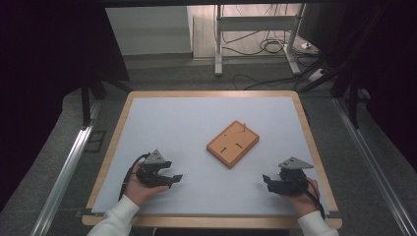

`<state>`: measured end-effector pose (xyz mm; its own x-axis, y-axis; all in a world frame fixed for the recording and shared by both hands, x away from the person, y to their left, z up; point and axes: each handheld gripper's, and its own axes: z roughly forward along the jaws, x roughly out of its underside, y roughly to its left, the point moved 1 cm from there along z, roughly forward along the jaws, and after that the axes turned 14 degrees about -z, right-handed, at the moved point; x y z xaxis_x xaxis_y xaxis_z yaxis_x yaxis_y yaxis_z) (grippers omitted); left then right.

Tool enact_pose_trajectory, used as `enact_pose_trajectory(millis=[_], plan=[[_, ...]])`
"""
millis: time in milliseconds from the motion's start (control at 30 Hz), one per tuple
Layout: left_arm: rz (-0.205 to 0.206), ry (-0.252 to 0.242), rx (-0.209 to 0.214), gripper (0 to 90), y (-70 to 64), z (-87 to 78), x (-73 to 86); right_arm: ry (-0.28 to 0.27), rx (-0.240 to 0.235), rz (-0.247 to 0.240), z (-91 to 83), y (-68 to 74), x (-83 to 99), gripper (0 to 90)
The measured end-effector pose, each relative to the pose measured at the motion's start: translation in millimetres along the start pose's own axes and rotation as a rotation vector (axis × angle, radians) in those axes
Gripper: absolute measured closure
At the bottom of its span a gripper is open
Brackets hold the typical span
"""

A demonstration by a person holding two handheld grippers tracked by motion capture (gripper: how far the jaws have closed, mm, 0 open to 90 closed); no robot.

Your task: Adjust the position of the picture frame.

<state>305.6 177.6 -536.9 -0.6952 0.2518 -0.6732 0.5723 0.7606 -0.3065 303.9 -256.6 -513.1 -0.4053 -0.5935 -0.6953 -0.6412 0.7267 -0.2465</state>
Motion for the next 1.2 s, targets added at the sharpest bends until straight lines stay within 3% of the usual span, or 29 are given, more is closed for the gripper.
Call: enact_pose_trajectory(millis=[633, 933, 1100, 1200], plan=[[0.003, 0.001, -0.008, 28.8, 1.3, 0.5, -1.2, -0.006, -0.025, -0.04, 10.3, 3.4, -21.1, 25.4], [0.003, 0.013, -0.005, 28.8, 3.4, 1.0, -1.0, -0.019, -0.022, -0.015, 20.6, -11.8, -39.1, 31.5], [-0.002, 0.02, -0.004, 28.8, 4.1, 1.6, -1.0, 0.014, -0.022, -0.038, 30.4, -14.9, -47.8, 31.5], [-0.008, 0.0, -0.018, 28.8, 3.5, -0.4, -1.5, 0.022, -0.037, -0.045, 35.9, -18.5, -54.4, 32.5]])
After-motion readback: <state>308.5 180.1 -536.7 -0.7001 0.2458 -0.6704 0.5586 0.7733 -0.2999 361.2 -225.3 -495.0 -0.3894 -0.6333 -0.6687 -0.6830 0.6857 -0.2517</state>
